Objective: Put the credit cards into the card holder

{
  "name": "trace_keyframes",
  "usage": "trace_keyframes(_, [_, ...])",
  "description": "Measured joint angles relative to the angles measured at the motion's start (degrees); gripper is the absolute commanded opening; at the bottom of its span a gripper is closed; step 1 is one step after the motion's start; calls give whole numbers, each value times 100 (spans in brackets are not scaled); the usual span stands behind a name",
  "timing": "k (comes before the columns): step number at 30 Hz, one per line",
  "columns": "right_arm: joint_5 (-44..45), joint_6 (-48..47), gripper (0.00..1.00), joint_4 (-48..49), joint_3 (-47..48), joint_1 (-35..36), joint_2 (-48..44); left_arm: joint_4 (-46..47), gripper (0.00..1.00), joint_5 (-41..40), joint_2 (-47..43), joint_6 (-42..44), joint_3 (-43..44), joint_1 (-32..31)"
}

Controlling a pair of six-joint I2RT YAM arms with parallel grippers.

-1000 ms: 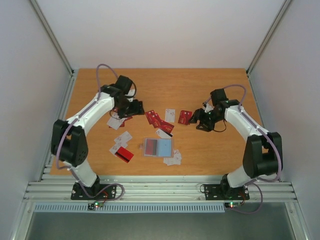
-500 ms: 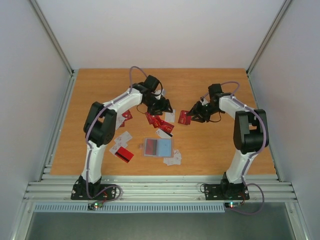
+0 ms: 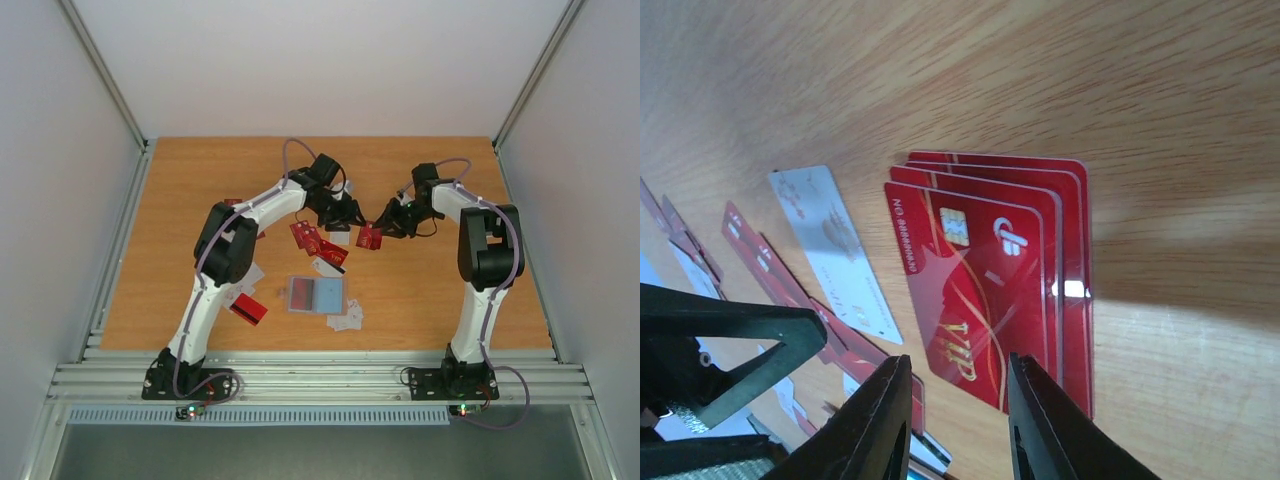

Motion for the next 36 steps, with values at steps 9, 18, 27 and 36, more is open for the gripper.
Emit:
trace_keyframes(9, [-9, -9, 25, 0, 0, 0, 260, -33, 53, 48, 323, -66, 334, -42])
trace_keyframes(18, [-111, -28, 23, 50, 0, -4, 330, -238, 52, 48, 599, 2, 531, -55])
trace_keyframes(27, [-299, -59, 21, 98, 0, -17, 404, -269, 52, 219, 691, 85, 605, -63])
trace_keyframes(36, [-452, -52, 18, 234, -57, -33, 437, -173, 52, 459, 748, 42, 608, -61])
